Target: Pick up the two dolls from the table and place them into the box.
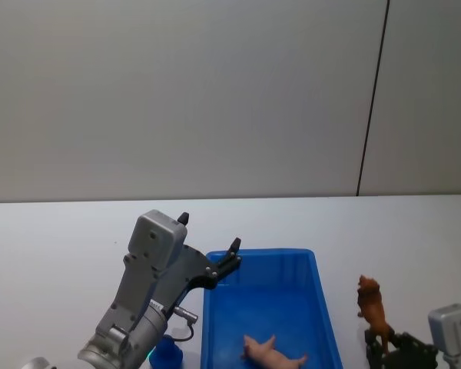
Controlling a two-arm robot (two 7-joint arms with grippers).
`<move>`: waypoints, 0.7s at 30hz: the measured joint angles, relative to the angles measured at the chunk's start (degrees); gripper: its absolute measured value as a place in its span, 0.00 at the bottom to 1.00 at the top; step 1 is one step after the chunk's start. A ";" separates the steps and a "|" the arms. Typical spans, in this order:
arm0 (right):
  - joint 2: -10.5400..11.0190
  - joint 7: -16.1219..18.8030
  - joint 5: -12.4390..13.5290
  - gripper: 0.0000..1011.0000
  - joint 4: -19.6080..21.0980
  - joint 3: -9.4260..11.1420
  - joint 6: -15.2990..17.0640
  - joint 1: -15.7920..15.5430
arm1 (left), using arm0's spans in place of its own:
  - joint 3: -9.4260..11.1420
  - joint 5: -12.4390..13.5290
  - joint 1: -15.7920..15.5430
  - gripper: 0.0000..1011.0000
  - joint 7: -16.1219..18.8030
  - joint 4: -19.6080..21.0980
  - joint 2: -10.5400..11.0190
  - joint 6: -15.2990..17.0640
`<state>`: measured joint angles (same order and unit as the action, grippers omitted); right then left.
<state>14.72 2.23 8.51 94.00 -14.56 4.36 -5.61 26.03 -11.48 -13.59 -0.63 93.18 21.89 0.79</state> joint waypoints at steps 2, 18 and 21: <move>0.04 0.03 -0.34 0.25 0.62 0.02 -0.47 -0.01 | 0.00 0.00 0.00 0.99 0.00 0.00 0.00 0.00; -0.88 7.03 -1.01 0.25 2.13 -0.16 -3.11 3.02 | 0.00 0.00 0.00 0.99 0.00 0.00 0.00 0.00; -1.51 9.33 -0.61 0.25 1.10 -0.39 -3.14 4.34 | 0.00 0.00 0.00 0.99 0.00 0.00 0.00 0.00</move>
<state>13.21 11.56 7.91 95.10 -14.95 1.22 -1.27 26.02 -11.48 -13.59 -0.63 93.18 21.89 0.79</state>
